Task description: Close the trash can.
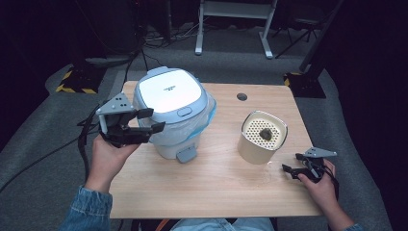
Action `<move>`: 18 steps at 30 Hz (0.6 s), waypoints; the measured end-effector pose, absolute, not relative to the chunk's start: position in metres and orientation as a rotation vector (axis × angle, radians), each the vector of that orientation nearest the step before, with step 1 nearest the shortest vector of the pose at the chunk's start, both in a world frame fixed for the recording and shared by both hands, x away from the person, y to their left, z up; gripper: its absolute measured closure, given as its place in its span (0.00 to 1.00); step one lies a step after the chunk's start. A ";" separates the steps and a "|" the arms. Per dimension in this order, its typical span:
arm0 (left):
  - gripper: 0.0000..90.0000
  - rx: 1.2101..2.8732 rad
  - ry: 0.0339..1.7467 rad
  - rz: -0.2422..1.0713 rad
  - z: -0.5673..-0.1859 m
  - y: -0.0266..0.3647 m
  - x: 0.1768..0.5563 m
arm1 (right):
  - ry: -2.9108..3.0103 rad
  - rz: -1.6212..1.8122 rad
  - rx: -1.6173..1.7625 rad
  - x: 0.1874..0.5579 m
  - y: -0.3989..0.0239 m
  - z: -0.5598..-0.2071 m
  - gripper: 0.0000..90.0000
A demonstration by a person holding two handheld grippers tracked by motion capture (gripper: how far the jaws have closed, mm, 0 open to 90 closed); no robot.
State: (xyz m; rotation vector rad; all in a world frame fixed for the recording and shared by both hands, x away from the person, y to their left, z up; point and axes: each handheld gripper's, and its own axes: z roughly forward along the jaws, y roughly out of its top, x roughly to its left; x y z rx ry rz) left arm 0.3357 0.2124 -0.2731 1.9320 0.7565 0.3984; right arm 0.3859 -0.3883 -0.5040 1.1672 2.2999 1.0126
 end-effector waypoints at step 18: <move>0.44 1.956 0.845 0.393 -0.350 0.239 0.313 | 2.300 1.013 1.167 0.386 -0.388 -0.504 0.18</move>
